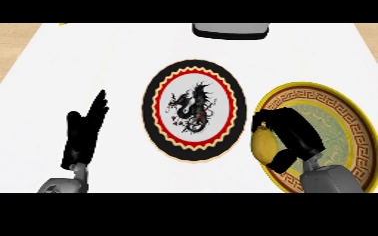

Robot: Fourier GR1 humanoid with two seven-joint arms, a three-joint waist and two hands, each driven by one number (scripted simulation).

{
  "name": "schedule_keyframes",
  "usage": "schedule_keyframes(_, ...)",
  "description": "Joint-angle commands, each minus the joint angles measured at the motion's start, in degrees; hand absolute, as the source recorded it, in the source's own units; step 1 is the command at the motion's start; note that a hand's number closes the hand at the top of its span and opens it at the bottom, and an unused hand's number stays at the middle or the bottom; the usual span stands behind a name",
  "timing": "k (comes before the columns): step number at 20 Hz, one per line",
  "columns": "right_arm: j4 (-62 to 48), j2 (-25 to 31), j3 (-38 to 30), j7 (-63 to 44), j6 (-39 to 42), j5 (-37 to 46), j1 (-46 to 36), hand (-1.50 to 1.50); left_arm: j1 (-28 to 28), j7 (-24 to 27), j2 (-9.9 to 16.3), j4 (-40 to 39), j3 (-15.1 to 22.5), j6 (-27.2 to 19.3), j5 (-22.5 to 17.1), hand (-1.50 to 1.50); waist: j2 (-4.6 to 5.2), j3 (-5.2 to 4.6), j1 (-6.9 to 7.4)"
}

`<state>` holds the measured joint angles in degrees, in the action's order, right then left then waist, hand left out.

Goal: Pick the lemon from the plate and place it in the plate

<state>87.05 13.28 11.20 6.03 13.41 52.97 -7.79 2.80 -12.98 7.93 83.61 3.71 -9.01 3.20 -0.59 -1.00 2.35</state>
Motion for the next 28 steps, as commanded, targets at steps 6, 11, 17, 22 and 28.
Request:
schedule_keyframes(6, 10.0, -13.1, 22.1, -34.5, -13.4, 7.7, -9.5, 1.50, -0.2, -0.4, 0.2, 0.1, -0.3, 0.0, 0.0, 0.00, -0.10, 0.89, 0.55)
schedule_keyframes(11, 14.8, -13.2, 29.3, -52.9, -20.8, 16.3, -16.1, 1.50, -0.4, 2.0, -0.2, -1.6, -1.0, 0.0, -0.3, 0.00, 0.07, 0.87, -1.13)
schedule_keyframes(17, 10.4, -13.3, 32.8, -74.6, -18.2, 12.7, -31.9, 1.50, 0.8, 1.7, 1.5, -2.1, -2.9, 1.9, -1.6, 0.00, 0.56, 0.93, -1.13)
schedule_keyframes(22, 5.1, -13.3, 29.0, -69.4, -23.2, 14.9, -26.9, 1.50, -0.2, -1.5, -0.7, 0.9, -1.3, -1.5, 1.1, 0.00, 0.59, 1.00, -1.96)
schedule_keyframes(28, 0.1, -13.3, 21.9, -62.5, -21.2, 12.5, -25.2, 1.50, -0.1, -3.0, 0.4, 2.9, -2.5, 0.1, 0.3, 0.00, 0.58, 1.01, -2.09)
